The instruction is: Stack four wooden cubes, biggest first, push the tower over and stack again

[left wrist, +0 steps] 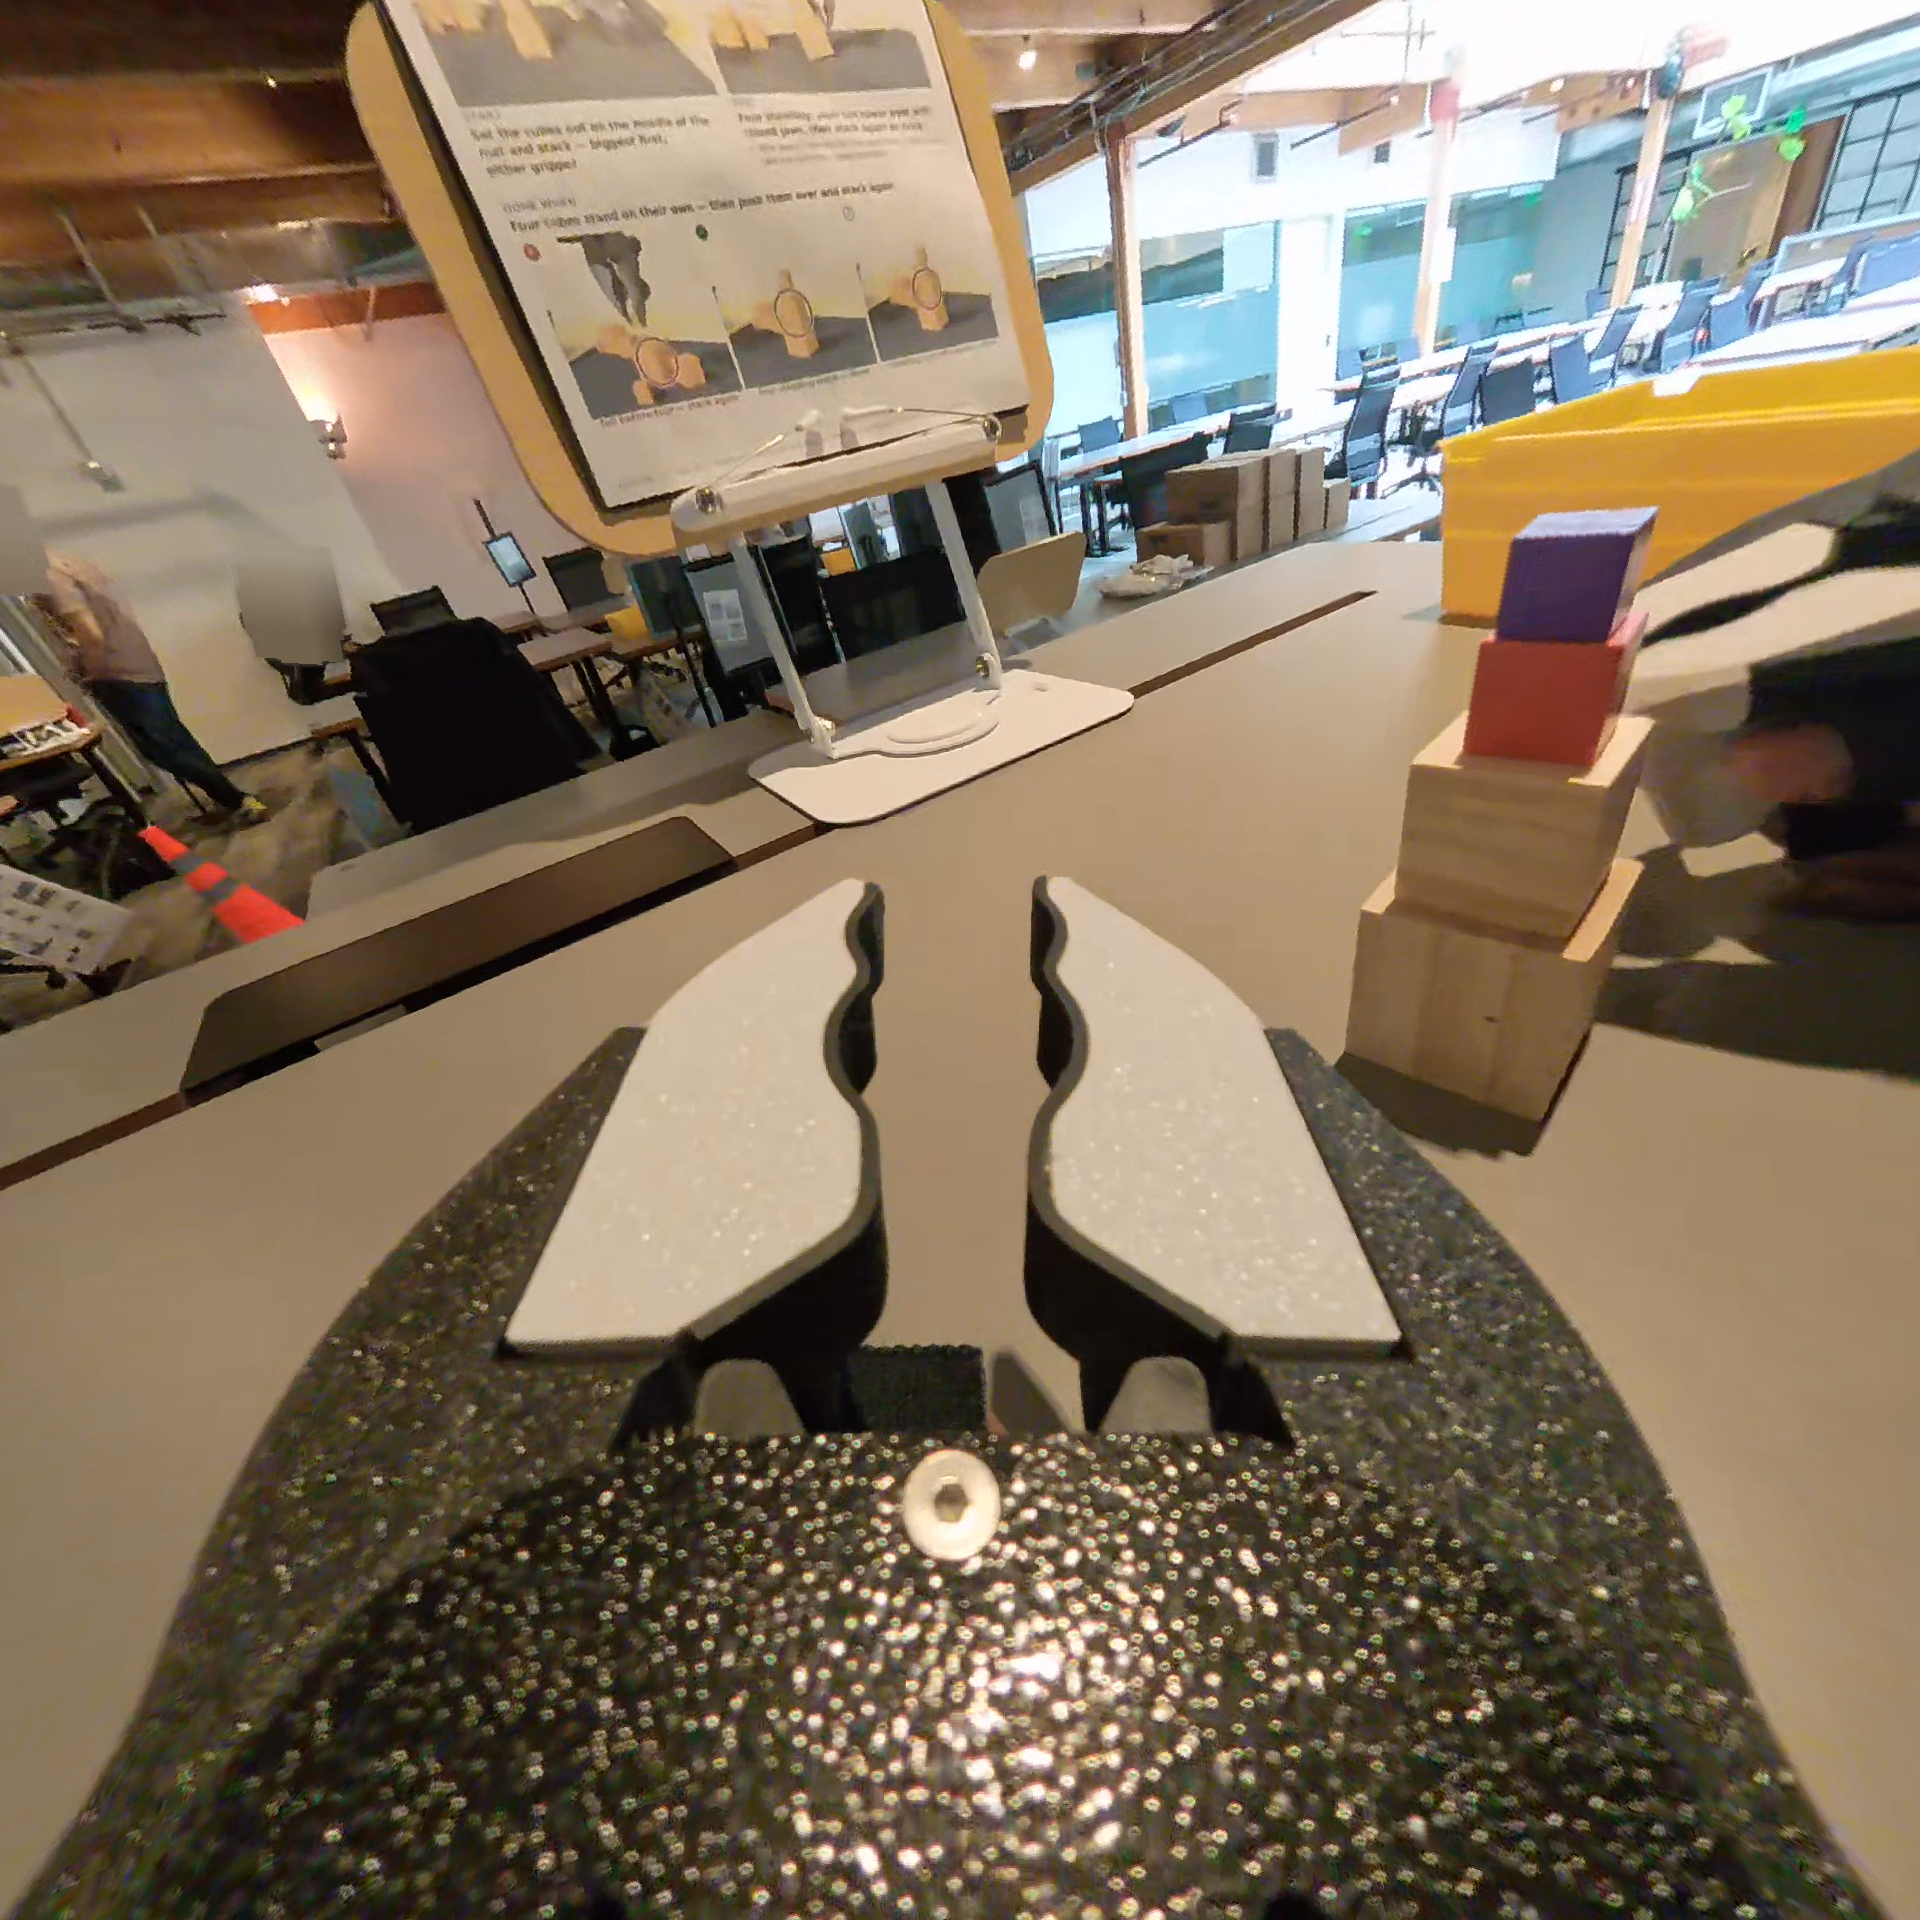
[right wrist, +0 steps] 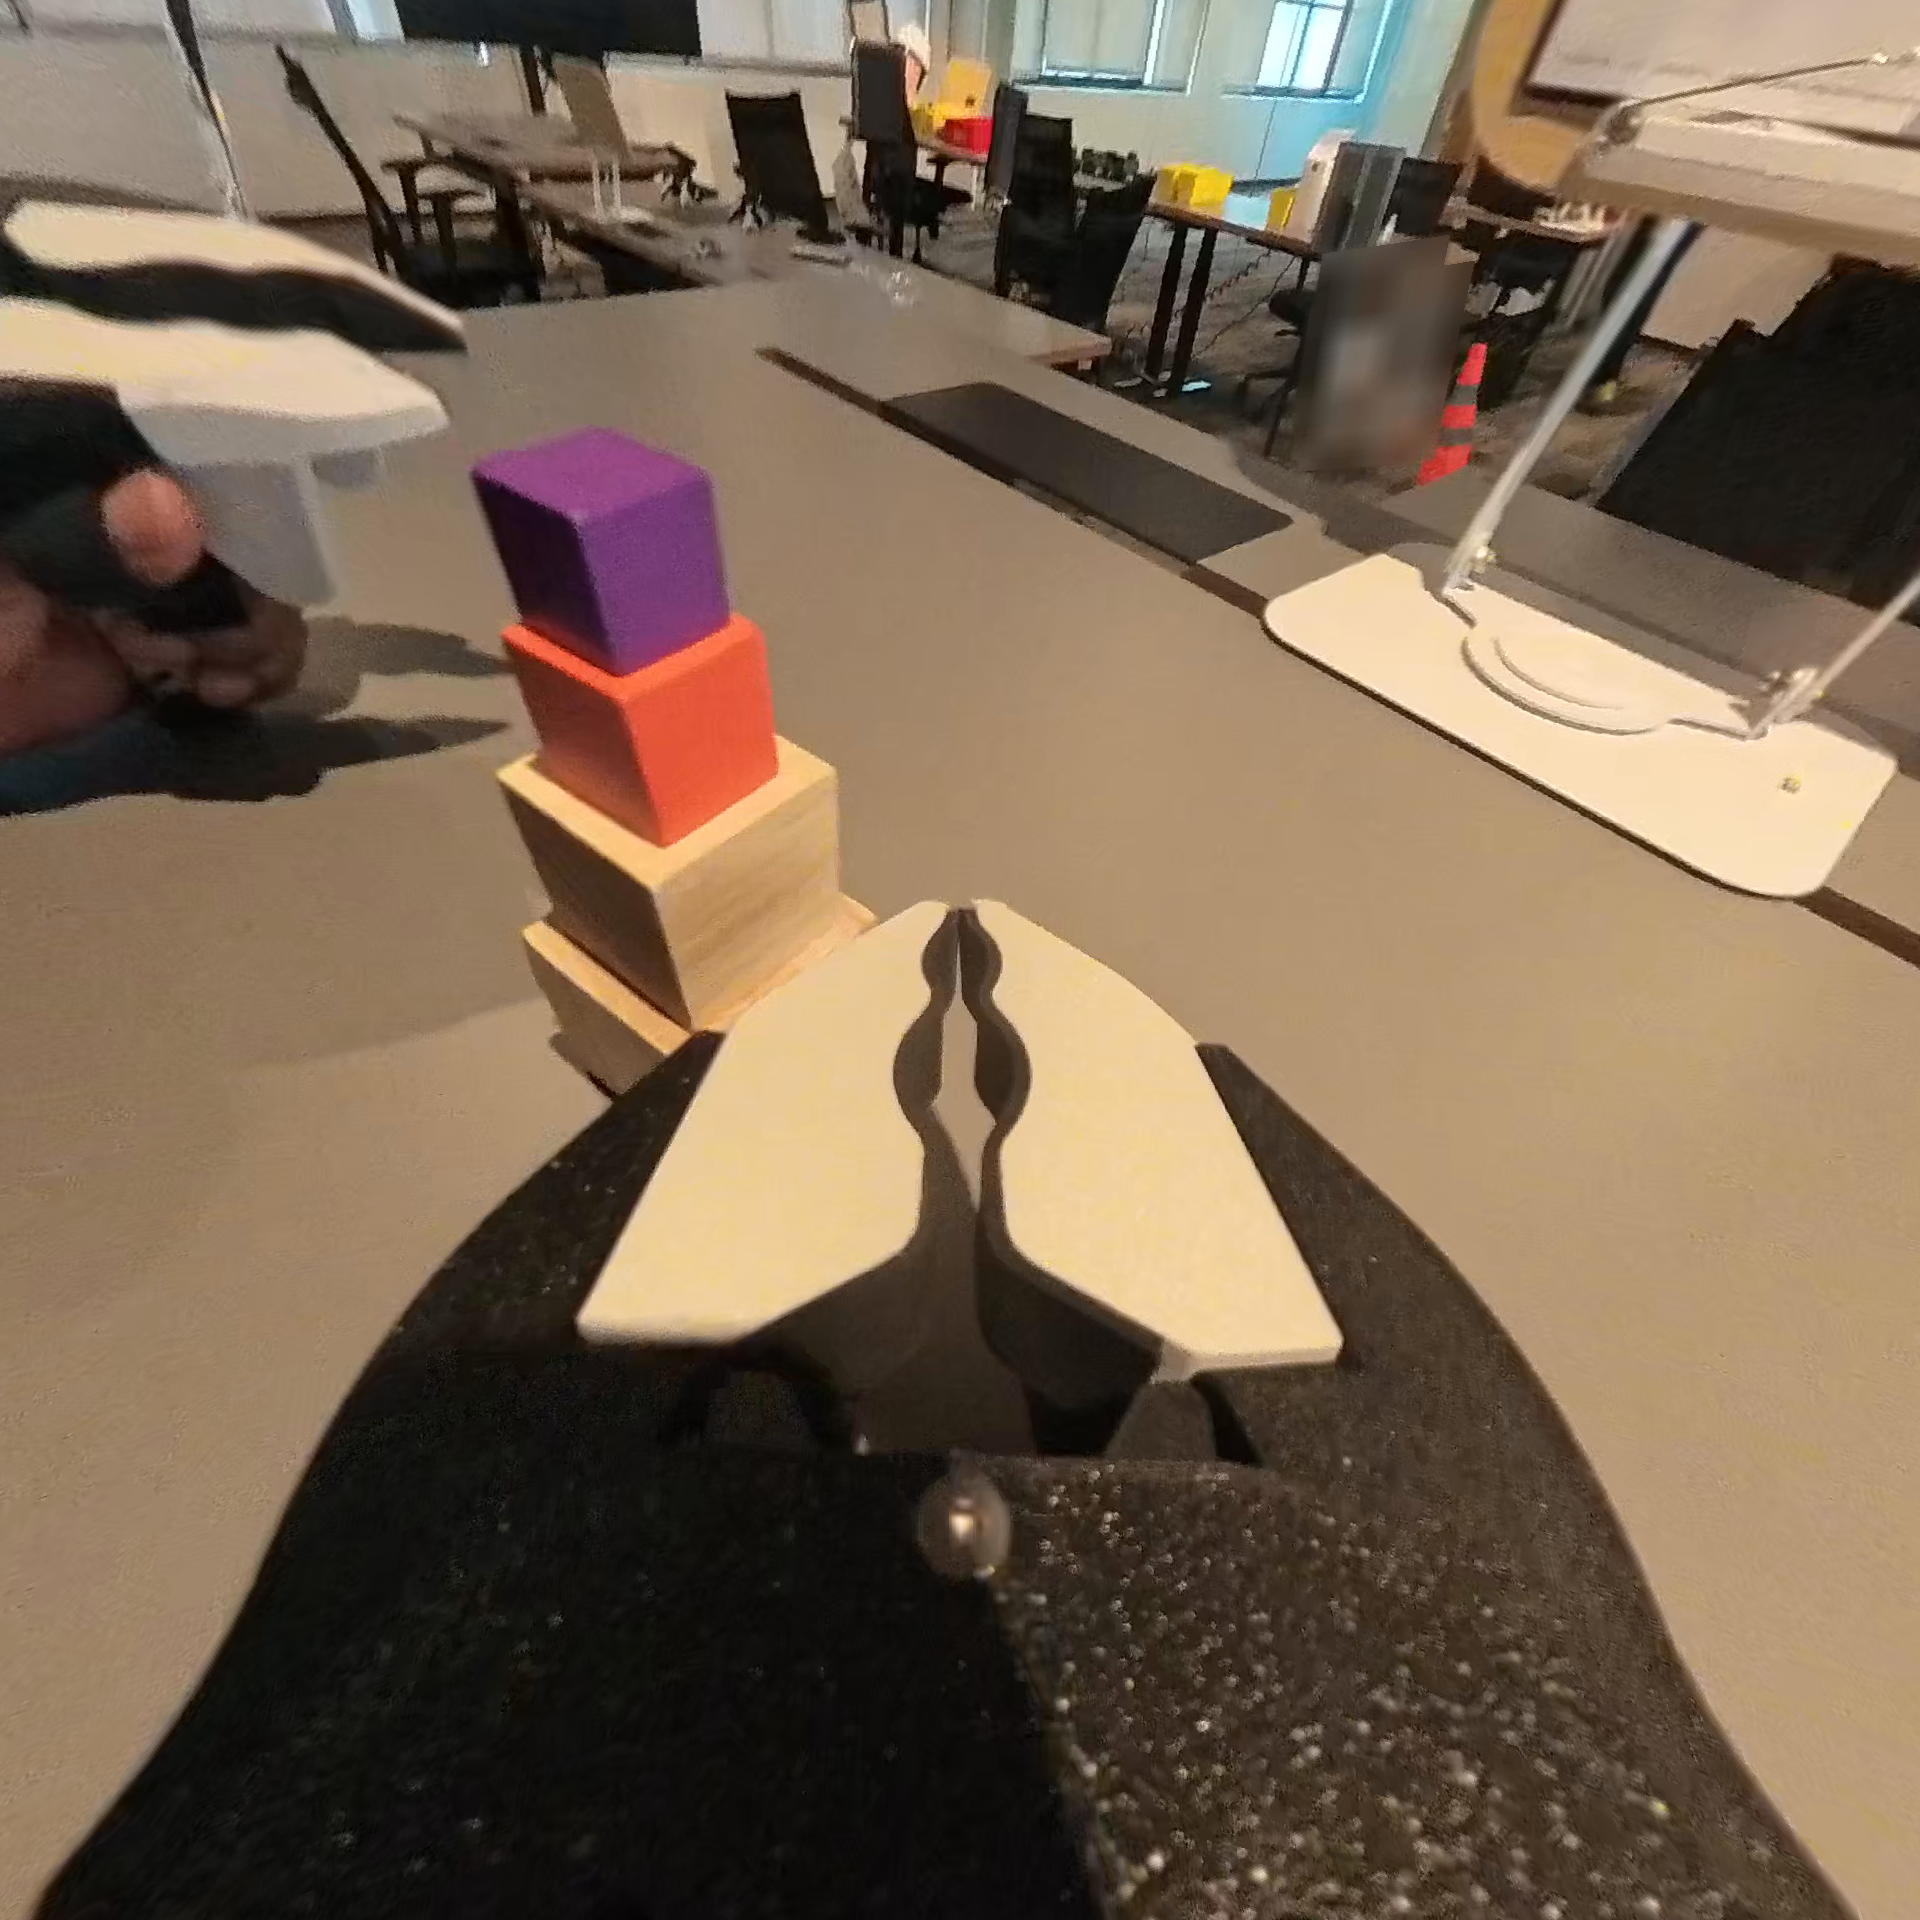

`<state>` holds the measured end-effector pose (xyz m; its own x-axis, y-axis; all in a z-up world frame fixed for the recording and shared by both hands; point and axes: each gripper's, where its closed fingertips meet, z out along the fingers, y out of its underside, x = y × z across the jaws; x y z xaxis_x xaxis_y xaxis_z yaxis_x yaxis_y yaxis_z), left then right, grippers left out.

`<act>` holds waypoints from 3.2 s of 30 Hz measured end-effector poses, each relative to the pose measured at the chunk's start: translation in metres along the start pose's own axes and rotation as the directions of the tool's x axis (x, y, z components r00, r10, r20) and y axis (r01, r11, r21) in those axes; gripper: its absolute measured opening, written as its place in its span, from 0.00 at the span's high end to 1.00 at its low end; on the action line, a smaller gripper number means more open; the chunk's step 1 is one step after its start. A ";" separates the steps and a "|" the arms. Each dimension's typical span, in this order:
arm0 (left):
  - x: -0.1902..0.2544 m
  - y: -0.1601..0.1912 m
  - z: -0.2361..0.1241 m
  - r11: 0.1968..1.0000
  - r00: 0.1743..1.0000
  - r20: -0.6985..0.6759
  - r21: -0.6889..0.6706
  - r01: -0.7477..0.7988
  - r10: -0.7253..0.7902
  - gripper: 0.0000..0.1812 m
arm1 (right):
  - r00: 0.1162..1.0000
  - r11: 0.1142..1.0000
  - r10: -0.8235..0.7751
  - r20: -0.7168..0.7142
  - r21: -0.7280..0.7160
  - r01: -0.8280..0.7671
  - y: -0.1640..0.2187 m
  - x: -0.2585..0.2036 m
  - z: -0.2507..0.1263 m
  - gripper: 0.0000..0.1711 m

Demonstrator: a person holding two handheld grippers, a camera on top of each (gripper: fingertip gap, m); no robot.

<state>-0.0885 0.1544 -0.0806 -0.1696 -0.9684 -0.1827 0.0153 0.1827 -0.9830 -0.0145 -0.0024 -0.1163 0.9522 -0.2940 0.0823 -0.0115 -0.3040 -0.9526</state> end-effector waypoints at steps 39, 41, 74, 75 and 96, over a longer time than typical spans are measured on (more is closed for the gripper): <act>0.025 0.006 -0.024 0.997 0.912 -0.405 -0.007 -0.080 0.070 0.80 | 0.965 0.956 -0.255 -0.069 0.135 0.262 -0.005 -0.006 -0.039 1.00; 0.047 -0.003 -0.028 0.994 0.886 -0.461 -0.058 -0.089 0.052 0.78 | 0.961 0.954 -0.269 -0.072 0.119 0.276 -0.003 -0.007 -0.037 1.00; 0.115 -0.019 0.040 0.879 0.851 -0.517 -0.443 -0.174 -0.092 0.76 | 0.970 0.963 -0.242 -0.030 0.113 0.244 -0.003 -0.004 -0.030 1.00; 0.122 -0.013 0.044 0.871 0.838 -0.537 -0.452 -0.195 -0.091 0.76 | 0.971 0.964 -0.236 -0.028 0.117 0.238 -0.004 -0.003 -0.031 1.00; 0.138 0.008 0.050 0.829 0.842 -0.519 -0.529 -0.183 -0.146 0.76 | 0.966 0.963 -0.259 -0.008 0.082 0.258 0.000 -0.007 -0.026 1.00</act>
<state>-0.0626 0.0134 -0.1147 -0.6569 -0.7540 -0.0018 -0.4778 0.4182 -0.7726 -0.0289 -0.0241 -0.1096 0.9204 -0.2125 0.3282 0.2601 -0.2940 -0.9197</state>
